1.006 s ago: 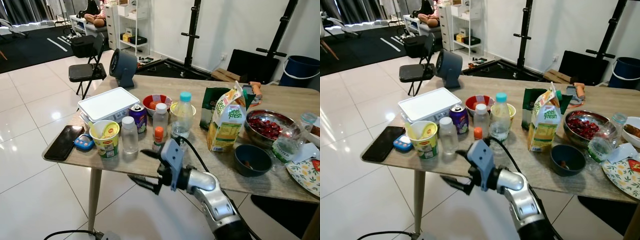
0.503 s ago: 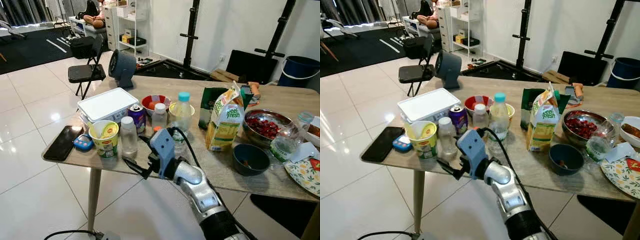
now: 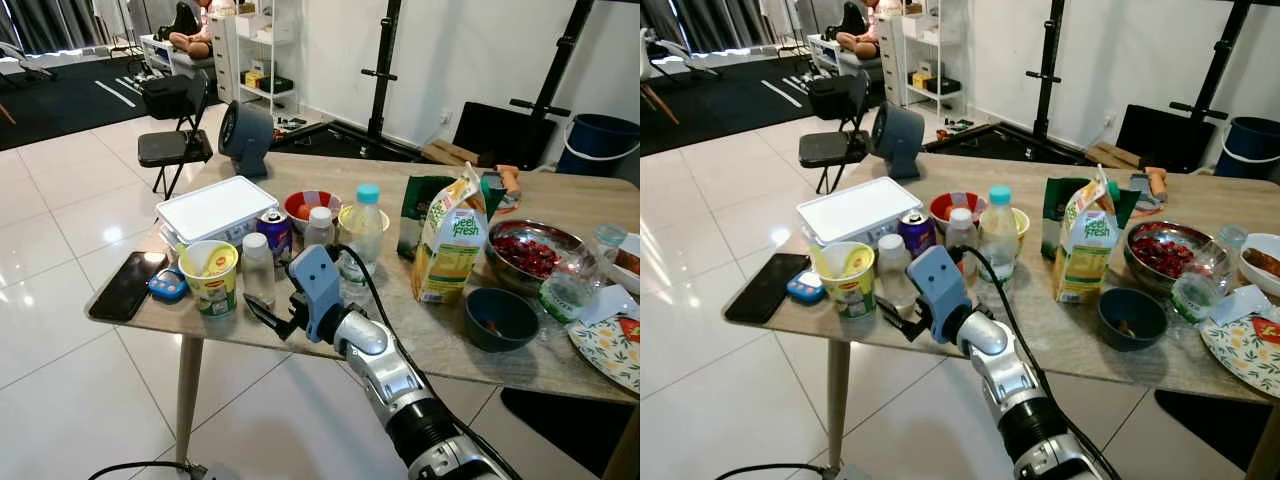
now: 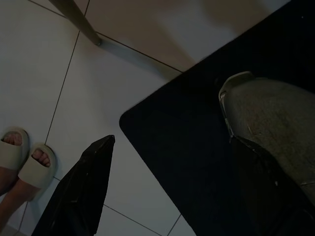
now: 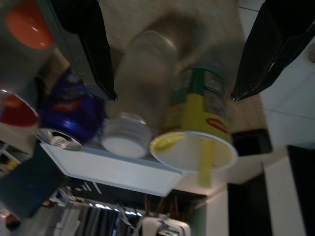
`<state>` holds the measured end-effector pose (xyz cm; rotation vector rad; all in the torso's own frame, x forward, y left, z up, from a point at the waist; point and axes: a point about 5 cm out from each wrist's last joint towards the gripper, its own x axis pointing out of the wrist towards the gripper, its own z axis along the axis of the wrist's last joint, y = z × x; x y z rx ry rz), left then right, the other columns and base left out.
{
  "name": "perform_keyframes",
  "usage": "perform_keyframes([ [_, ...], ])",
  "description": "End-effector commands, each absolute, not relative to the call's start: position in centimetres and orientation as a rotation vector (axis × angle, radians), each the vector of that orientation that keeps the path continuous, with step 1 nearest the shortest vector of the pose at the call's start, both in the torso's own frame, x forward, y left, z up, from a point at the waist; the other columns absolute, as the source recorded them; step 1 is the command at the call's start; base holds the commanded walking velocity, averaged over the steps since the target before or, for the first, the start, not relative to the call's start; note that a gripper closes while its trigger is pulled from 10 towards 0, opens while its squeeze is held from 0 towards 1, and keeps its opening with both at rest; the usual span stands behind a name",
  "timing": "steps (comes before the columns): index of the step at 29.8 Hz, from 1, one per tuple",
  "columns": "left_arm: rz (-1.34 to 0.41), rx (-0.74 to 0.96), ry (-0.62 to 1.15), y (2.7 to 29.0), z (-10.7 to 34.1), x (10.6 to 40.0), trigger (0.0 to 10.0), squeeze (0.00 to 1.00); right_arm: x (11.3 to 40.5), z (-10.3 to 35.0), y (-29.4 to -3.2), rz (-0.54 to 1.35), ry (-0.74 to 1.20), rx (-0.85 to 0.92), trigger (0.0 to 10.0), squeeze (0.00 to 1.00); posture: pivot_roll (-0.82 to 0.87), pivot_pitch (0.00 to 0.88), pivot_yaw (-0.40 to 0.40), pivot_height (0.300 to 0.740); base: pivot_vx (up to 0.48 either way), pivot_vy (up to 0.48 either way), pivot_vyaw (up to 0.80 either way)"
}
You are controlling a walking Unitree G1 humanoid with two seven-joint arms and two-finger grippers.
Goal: Restocking fridge
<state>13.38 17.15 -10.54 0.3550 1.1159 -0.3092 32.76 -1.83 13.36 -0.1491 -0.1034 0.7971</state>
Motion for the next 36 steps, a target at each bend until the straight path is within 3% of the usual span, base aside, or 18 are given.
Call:
perform_keyframes([
  [1,-0.325,0.351,1.170,17.1,-11.1,11.8,10.0,0.00,33.2,13.8,-1.2,0.784,-0.115,-0.157,10.0,0.00,-0.01,0.000,-0.008,0.740,0.000,0.000,0.00],
  [36,-0.316,0.344,1.171,17.0,-11.1,11.6,10.0,0.00,35.9,13.6,-1.3,0.550,-0.040,-0.254,10.0,0.00,0.00,0.000,-0.020,0.740,0.000,0.000,0.00],
])
